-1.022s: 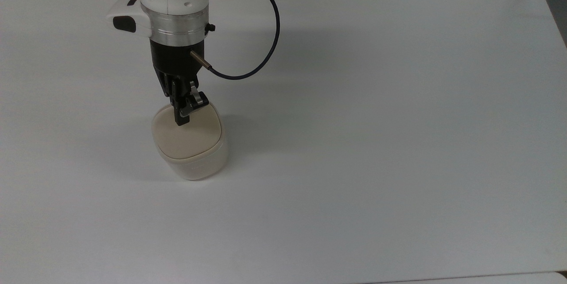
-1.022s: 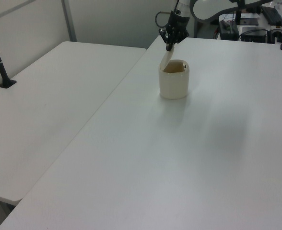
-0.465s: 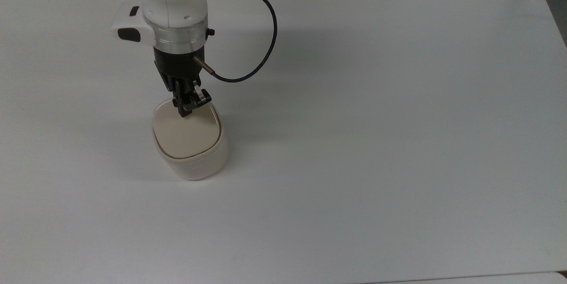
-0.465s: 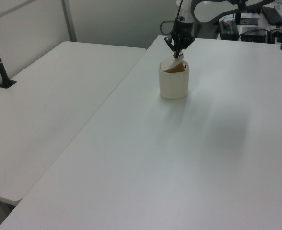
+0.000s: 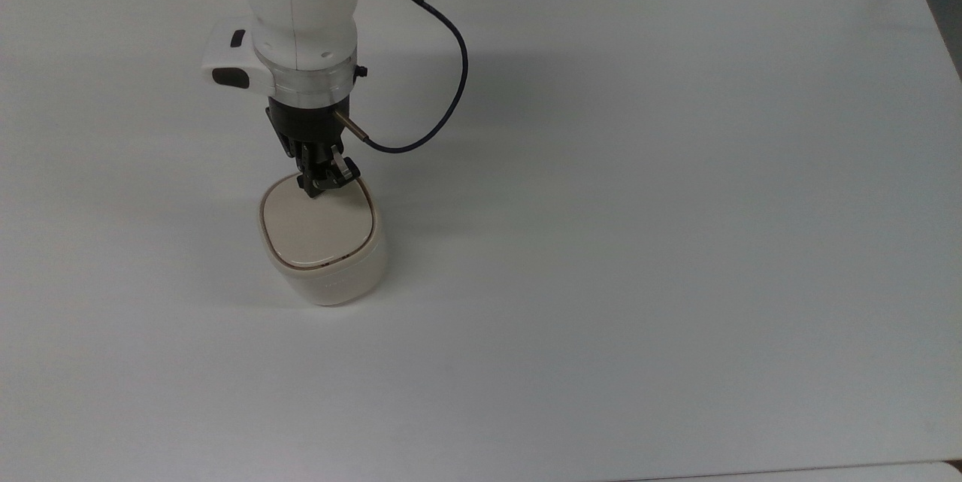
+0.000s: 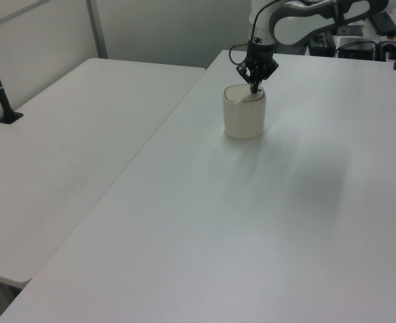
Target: Close the trash bin
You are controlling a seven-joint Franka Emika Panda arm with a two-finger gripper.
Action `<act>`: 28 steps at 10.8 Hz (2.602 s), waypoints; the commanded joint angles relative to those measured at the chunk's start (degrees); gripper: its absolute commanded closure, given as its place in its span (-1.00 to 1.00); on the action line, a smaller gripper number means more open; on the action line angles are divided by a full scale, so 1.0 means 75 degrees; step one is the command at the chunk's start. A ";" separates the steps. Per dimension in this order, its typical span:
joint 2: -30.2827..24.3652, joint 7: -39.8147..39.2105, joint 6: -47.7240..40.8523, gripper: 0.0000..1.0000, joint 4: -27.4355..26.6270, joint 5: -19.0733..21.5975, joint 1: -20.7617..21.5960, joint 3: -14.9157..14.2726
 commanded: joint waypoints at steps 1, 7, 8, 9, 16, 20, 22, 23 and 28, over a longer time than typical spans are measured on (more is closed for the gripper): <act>0.0079 -0.0113 -0.0014 1.00 -0.0289 -0.0143 -0.0007 -0.0018; -0.0504 -0.0171 -0.0223 1.00 -0.0243 0.0020 -0.0148 0.0052; -0.0762 -0.0183 -0.0445 1.00 -0.0242 0.0032 -0.0136 0.0052; -0.1066 -0.0288 -0.0691 1.00 -0.0254 0.0009 -0.0125 0.0145; -0.3387 -0.2081 -0.3889 -0.71 -0.0418 0.0887 -0.0043 0.0439; -0.3999 -0.3704 -0.4045 -1.00 -0.1144 0.0899 -0.0136 0.0860; -0.3917 -0.4608 -0.3964 -1.00 -0.1086 0.0899 -0.0404 0.0989; -0.3859 -0.5146 -0.3963 -1.00 -0.1075 0.0888 -0.0580 0.1175; -0.3085 -0.5715 -0.3333 -1.00 -0.0406 0.0770 -0.0664 0.1154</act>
